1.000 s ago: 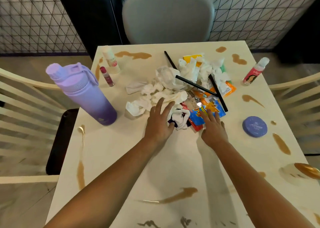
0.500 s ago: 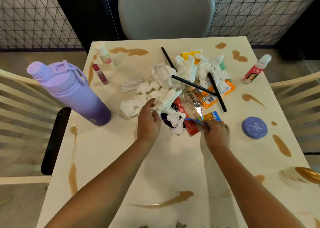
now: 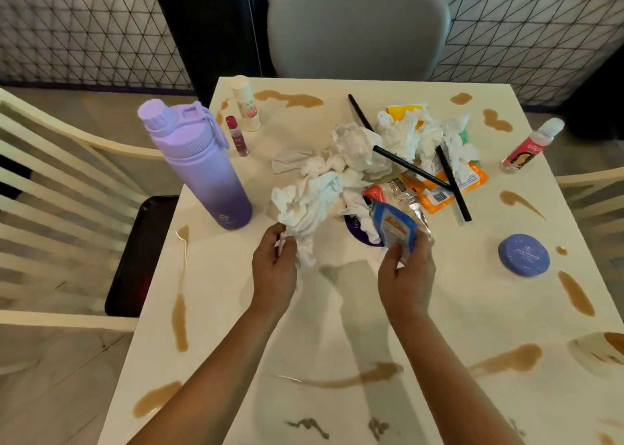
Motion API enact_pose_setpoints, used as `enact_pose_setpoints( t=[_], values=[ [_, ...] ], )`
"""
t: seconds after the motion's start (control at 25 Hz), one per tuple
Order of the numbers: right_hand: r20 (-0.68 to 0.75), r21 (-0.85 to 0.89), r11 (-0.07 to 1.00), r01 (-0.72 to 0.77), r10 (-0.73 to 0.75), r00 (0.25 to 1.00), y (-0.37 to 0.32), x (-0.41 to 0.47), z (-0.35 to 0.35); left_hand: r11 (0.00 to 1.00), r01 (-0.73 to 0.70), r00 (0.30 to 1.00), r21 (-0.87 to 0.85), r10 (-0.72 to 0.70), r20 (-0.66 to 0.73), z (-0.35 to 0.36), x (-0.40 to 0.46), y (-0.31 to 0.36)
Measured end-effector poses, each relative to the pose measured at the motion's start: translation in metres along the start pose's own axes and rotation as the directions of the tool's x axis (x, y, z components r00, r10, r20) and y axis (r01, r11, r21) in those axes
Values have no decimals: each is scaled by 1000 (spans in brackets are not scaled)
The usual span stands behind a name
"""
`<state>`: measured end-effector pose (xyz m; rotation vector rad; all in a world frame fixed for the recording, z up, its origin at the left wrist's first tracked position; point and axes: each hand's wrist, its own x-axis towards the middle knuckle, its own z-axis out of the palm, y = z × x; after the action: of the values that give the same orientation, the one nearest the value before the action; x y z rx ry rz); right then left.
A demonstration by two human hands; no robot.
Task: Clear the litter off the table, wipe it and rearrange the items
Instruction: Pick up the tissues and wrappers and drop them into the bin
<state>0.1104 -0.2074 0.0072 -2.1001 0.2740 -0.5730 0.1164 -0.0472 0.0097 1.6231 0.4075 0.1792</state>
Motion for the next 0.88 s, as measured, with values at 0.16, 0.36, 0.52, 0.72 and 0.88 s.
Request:
enact_pose_setpoints(
  t=[0.16, 0.36, 0.52, 0.72, 0.88],
  values=[
    [143, 88, 972, -219, 205, 968, -42, -24, 24, 998, -39, 999, 45, 40, -8, -52, -15, -2],
    [289, 112, 965, -239, 198, 937, -98, -75, 62, 999, -18, 995, -39, 14, -99, -147, -27, -14],
    [464, 183, 955, -235, 126, 877, -162, -149, 109, 990, -24, 977, -138, -6, -213, -256, -41, -29],
    [626, 186, 954, -236, 71, 777, -225, -257, 180, 980, 123, 925, -158, -171, -339, -404, -70, -72],
    [746, 111, 953, -282, 108, 657, -236, -331, 230, 965, 258, 872, -47, -254, -419, -484, -96, -115]
  ],
)
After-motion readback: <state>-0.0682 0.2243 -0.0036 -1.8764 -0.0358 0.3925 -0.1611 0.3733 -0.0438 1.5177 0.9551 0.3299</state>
